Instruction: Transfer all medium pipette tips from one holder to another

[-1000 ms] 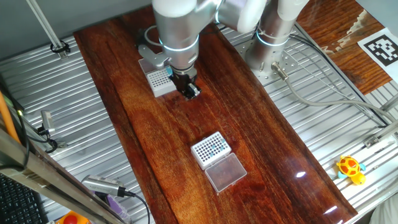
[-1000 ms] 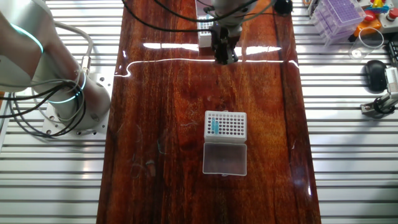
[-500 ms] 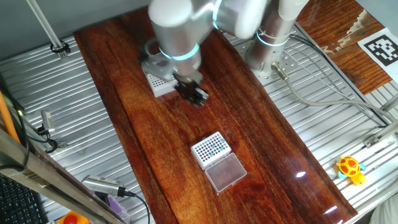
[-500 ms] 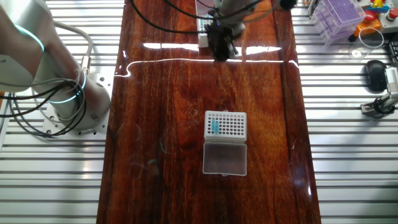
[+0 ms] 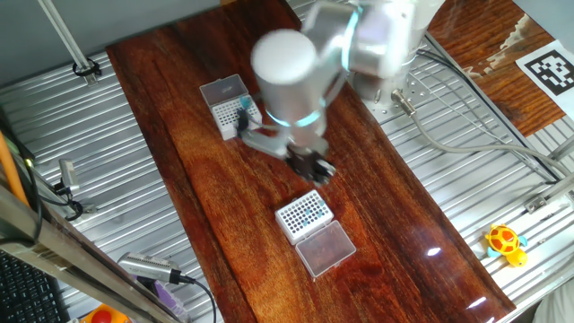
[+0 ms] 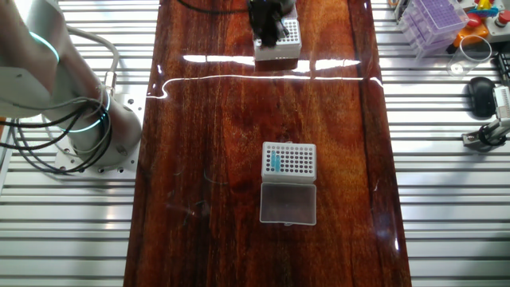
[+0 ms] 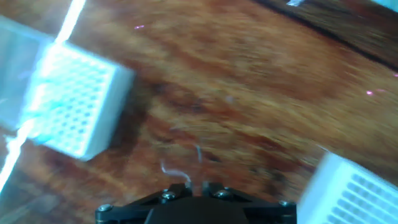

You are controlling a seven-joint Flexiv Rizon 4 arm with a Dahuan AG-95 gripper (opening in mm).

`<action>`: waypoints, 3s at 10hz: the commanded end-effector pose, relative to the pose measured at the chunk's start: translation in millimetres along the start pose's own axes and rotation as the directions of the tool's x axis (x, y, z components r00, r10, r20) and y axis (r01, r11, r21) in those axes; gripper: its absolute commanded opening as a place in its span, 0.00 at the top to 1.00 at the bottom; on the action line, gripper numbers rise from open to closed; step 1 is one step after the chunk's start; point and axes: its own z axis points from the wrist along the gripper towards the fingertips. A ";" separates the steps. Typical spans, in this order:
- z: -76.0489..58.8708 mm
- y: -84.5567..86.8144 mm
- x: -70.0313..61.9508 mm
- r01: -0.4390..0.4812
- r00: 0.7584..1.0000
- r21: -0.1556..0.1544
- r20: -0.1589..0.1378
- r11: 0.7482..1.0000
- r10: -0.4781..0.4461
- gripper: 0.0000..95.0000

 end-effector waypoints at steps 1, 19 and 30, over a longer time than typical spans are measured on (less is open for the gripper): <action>9.4 20.1 -2.9 -0.249 0.968 0.058 0.055 0.967 0.246 0.80; 14.9 18.8 -14.2 -0.427 0.903 0.022 0.064 0.904 0.425 1.00; 12.3 19.5 -13.6 -0.425 0.904 0.021 0.056 0.905 0.423 1.00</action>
